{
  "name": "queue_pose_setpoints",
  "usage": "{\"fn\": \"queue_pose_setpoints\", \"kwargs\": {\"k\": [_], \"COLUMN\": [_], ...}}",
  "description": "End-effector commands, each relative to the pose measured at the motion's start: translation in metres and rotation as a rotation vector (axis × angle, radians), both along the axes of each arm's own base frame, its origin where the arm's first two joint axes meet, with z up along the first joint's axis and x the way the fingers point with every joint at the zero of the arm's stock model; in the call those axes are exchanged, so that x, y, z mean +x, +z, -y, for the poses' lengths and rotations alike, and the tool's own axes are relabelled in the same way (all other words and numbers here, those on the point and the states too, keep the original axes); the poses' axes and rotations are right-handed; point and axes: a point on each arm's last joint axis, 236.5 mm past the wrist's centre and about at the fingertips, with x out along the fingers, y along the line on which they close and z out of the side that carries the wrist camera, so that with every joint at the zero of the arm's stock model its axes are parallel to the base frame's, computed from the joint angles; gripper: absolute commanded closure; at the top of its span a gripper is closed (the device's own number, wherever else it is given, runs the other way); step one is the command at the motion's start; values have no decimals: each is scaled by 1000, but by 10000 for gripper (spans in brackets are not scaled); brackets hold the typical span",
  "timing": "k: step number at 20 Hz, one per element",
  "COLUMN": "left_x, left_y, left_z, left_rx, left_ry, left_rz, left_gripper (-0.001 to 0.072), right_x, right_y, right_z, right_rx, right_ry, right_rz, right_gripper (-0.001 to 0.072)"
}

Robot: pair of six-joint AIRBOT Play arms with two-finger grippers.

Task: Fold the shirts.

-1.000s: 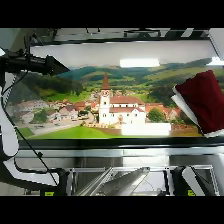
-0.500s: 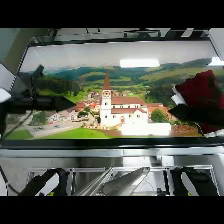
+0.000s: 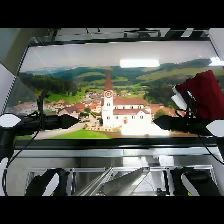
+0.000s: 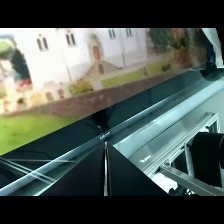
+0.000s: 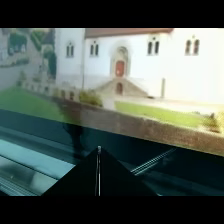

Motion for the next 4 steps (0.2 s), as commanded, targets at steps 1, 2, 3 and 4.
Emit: {"fn": "queue_pose_setpoints", "kwargs": {"k": [1, 2, 3, 4], "left_x": [1, 1, 1, 1], "left_y": [0, 0, 0, 0], "left_z": [-1, -1, -1, -1], "left_rx": [9, 9, 9, 8], "left_ry": [13, 13, 13, 13], "left_rz": [19, 20, 19, 19], "left_gripper": [685, 685, 685, 685], "right_x": [-2, -2, -2, -2], "right_y": [-1, -1, -1, -1], "right_z": [-2, -2, -2, -2], "right_rx": [3, 3, 3, 3], "right_ry": [6, 6, 6, 6], "right_rz": [-5, -5, -5, -5], "right_gripper": [693, 693, 692, 693]}}
